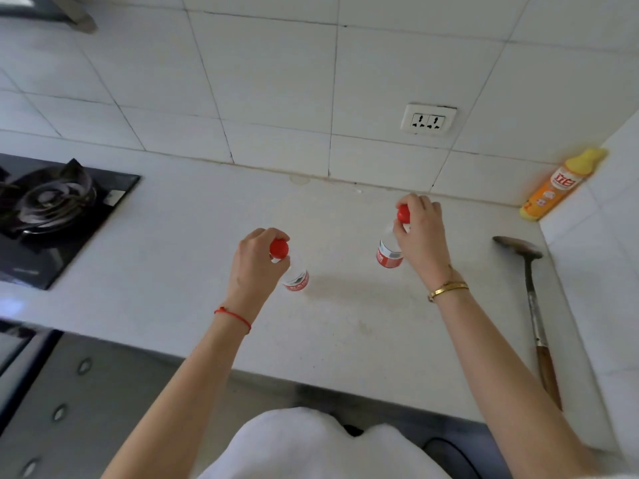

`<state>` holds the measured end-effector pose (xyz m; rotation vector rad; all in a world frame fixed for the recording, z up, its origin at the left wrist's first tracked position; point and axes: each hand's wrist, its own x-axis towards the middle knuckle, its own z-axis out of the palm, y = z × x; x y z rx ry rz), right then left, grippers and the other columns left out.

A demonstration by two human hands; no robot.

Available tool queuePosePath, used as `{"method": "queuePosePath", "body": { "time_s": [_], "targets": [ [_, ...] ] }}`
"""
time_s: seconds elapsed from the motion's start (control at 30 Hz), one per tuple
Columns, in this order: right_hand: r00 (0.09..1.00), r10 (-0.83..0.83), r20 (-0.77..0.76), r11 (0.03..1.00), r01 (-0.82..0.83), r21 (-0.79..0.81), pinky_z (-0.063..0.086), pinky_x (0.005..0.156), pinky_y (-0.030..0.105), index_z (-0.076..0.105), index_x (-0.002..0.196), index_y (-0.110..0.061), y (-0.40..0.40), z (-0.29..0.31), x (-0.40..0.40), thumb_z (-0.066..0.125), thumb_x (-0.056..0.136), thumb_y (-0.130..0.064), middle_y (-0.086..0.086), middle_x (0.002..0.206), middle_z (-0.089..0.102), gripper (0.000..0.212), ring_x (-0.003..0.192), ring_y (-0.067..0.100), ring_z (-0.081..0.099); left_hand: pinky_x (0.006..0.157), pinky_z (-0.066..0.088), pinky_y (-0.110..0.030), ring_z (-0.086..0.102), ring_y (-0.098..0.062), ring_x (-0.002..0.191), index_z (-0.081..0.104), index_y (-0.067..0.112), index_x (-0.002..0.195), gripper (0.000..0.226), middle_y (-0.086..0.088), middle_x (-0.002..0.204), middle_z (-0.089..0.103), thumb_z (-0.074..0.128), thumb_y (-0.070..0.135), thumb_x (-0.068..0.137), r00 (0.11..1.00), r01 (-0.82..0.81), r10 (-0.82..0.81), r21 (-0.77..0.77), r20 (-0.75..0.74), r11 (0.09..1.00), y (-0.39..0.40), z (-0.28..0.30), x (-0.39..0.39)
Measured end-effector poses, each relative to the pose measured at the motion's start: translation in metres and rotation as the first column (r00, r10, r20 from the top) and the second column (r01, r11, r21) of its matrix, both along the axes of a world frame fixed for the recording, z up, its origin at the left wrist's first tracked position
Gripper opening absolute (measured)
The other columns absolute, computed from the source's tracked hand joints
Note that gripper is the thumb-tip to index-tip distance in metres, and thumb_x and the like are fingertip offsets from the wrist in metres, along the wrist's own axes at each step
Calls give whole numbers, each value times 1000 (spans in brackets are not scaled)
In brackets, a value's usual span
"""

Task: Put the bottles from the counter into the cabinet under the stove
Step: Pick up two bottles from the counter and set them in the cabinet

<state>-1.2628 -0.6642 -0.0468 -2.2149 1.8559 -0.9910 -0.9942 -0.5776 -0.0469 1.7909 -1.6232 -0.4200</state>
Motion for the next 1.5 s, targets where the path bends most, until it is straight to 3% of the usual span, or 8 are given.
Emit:
{"method": "queuePosePath", "body": {
  "time_s": [0.13, 0.27, 0.43, 0.63, 0.83, 1.2, 1.37, 1.5],
  "targets": [
    [980, 182, 80, 983, -183, 16, 46, 75, 36, 57, 101, -11, 38, 9, 43, 59, 79, -1, 5, 99, 58, 24, 91, 27, 46, 68, 42, -10, 59, -14, 73, 71, 15, 97, 30, 1, 92, 68, 74, 2, 70, 995, -103, 102, -55, -19, 993, 49, 14, 19],
    [919, 365, 147, 925, -376, 55, 49, 77, 36, 57, 103, -15, 85, 9, 91, 60, 81, -4, 1, 100, 58, 25, 93, 22, 46, 67, 42, -8, 59, -9, 73, 71, 18, 98, 30, 6, 92, 67, 74, 4, 72, 977, -212, 211, -32, -27, 977, 108, 30, 41],
    [808, 566, 164, 799, -587, 130, 49, 82, 30, 55, 111, -16, 151, 12, 156, 62, 84, -8, 0, 112, 59, 29, 101, 18, 48, 70, 41, -3, 60, -7, 77, 72, 22, 98, 31, 9, 94, 69, 74, 6, 72, 919, -394, 394, -16, -7, 919, 200, 37, 75],
    [651, 746, 140, 633, -759, 151, 50, 84, 30, 58, 108, -16, 245, 10, 238, 66, 85, -11, -3, 107, 60, 25, 99, 13, 47, 72, 39, 2, 57, -2, 75, 73, 20, 96, 30, 9, 96, 68, 75, 4, 71, 812, -583, 583, -46, -3, 811, 331, 31, 126],
    [554, 817, 163, 525, -830, 190, 36, 79, 8, 58, 107, -19, 361, 0, 320, 68, 83, -12, -5, 104, 59, 27, 97, 10, 48, 72, 39, -4, 58, -6, 75, 73, 21, 96, 29, 8, 95, 70, 77, 7, 70, 710, -702, 703, -32, 33, 711, 471, 27, 188],
    [362, 908, 213, 312, -921, 235, 47, 84, 26, 58, 105, -16, 529, -15, 468, 67, 83, -11, -2, 102, 59, 24, 97, 15, 50, 76, 55, -29, 62, -14, 76, 73, 19, 95, 28, 4, 93, 71, 77, 6, 70, 557, -829, 829, -22, 57, 559, 654, 23, 293],
    [290, 937, 195, 235, -937, 260, 38, 78, 9, 60, 106, -13, 564, -20, 542, 68, 84, -11, -1, 101, 60, 23, 95, 12, 50, 77, 56, -29, 62, -12, 76, 73, 18, 97, 31, 5, 93, 71, 77, 4, 70, 509, -861, 860, 7, 33, 509, 691, 14, 353],
    [277, 942, 188, 226, -940, 255, 41, 80, 12, 59, 105, -14, 578, -28, 605, 68, 84, -11, -1, 101, 60, 23, 93, 12, 51, 76, 53, -23, 62, -11, 78, 73, 18, 97, 29, 5, 93, 70, 75, 4, 71, 510, -860, 860, 10, 30, 510, 700, 8, 413]
  ]
}}
